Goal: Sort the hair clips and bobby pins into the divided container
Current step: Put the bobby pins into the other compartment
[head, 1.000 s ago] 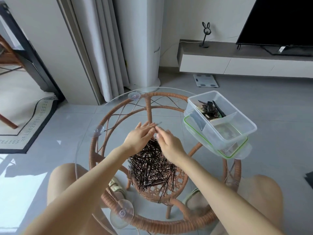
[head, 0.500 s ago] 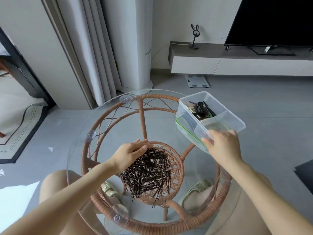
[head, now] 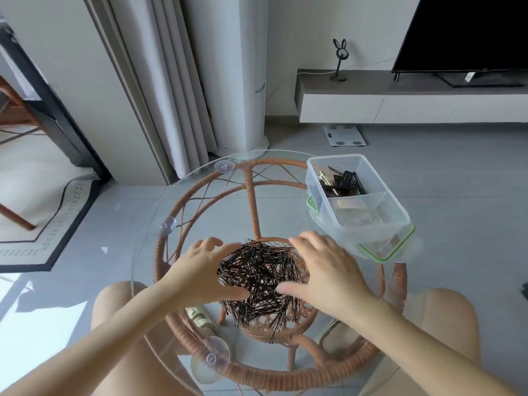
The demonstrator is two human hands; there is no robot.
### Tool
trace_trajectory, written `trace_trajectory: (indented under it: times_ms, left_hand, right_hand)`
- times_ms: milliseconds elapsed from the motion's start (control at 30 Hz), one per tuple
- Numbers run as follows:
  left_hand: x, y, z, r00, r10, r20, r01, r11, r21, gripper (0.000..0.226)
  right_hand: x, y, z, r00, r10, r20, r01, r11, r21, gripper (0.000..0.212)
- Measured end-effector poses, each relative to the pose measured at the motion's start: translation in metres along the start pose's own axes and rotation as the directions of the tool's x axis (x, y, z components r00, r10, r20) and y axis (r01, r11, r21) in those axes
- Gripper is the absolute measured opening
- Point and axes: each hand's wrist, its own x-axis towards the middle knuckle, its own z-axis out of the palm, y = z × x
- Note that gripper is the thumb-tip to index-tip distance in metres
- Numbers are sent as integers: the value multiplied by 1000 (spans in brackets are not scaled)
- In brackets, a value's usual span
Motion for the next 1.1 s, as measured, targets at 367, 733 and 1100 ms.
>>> trace_trajectory:
  times_ms: [367, 733, 1100]
  left_hand:
    - [2, 27, 0, 995, 67, -69, -74, 991, -113, 69]
    - [0, 23, -17, 982, -81, -173, 43, 976, -212, 28]
    - [-9, 24, -58, 963, -128, -239, 67, 967, -245, 16]
  right_hand:
    - [9, -10, 33, 985, 16, 169, -51, 977, 205, 70]
    - [9, -6, 10, 994, 102, -32, -88, 949, 304, 32]
    - [13, 5, -47, 988, 140, -72, -111, 943, 313, 21]
